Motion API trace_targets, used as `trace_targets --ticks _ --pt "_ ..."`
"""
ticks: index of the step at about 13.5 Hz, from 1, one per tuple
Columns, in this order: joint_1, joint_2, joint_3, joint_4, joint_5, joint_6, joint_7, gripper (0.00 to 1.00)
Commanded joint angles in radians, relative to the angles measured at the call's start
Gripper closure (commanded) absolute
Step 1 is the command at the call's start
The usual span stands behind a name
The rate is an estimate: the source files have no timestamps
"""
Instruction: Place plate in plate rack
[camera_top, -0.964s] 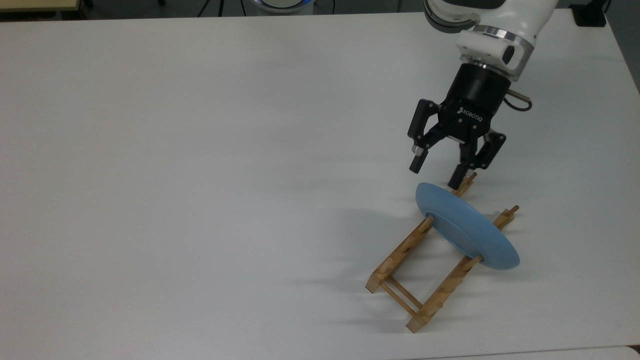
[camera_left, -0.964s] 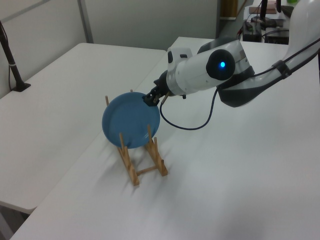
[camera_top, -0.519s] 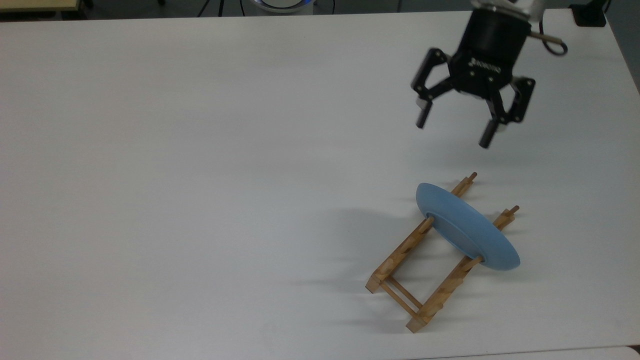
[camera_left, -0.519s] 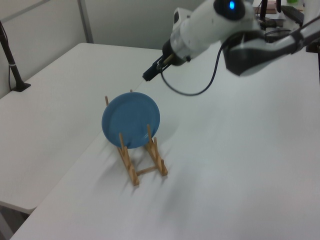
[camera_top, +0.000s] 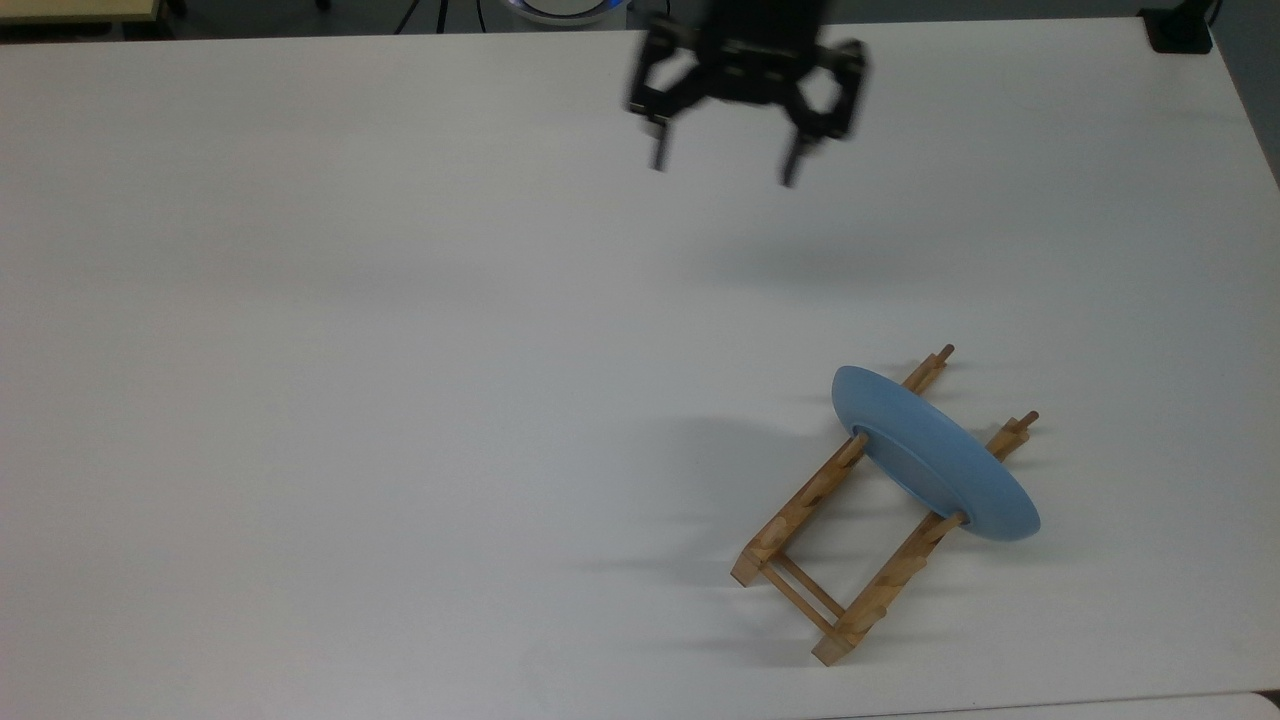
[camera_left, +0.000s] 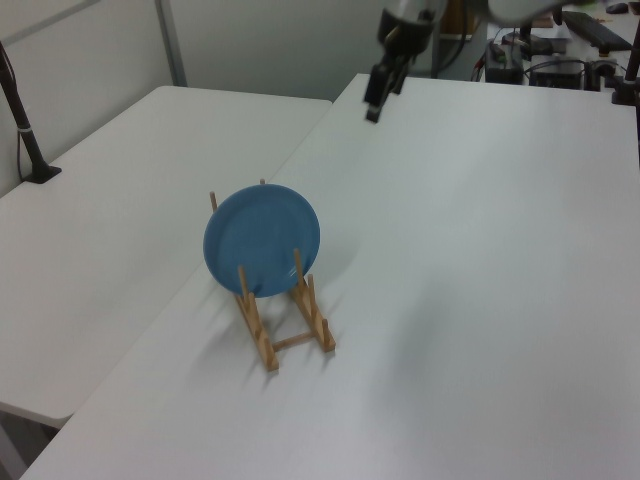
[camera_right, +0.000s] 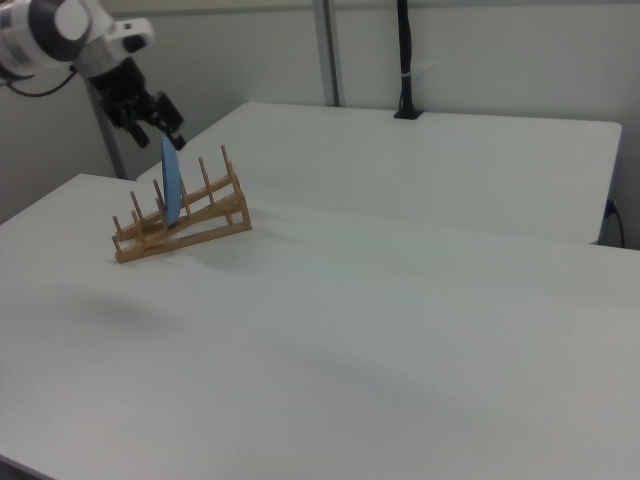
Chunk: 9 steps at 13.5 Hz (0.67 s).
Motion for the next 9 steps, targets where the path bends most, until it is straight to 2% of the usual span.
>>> trace_targets --ticks 1,3,6,9 --pt "-0.12 -0.121 0.004 -0.125 0.132 -0.135 -0.175 0.0" --pt "-0.177 -0.149 0.004 -0.189 0.132 -0.186 -0.178 0.0" --pt "-0.239 -0.152 0.004 -0.21 0.132 -0.229 -0.217 0.0" --pt "-0.263 -0.166 -0.001 -0.217 0.132 -0.235 -0.287 0.0"
